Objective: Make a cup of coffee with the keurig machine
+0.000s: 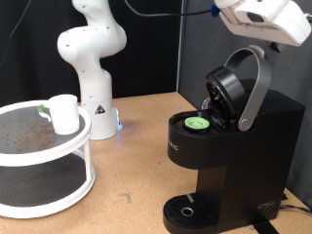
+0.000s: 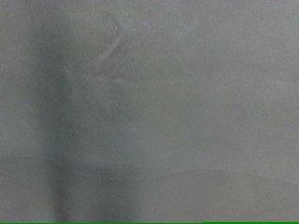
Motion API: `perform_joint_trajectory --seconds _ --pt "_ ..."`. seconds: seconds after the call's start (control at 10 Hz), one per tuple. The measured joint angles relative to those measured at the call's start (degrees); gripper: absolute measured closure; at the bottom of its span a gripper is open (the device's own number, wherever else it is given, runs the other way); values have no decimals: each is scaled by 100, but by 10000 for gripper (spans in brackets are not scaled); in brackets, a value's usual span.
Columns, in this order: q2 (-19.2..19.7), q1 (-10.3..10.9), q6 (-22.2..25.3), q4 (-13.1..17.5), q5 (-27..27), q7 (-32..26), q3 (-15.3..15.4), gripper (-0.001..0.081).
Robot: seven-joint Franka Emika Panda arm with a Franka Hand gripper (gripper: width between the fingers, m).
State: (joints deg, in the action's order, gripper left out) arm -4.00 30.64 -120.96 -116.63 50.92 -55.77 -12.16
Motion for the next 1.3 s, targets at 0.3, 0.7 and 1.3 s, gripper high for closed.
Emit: perform_joint_trajectory --seconds 0.3,0.7,1.3 --pt "-65 -98 202 -28 13 -257 -131 803" --pt "-133 -215 471 -59 -41 -364 -274 803" --pt "-321 -420 636 -363 -1102 -512 -387 803"
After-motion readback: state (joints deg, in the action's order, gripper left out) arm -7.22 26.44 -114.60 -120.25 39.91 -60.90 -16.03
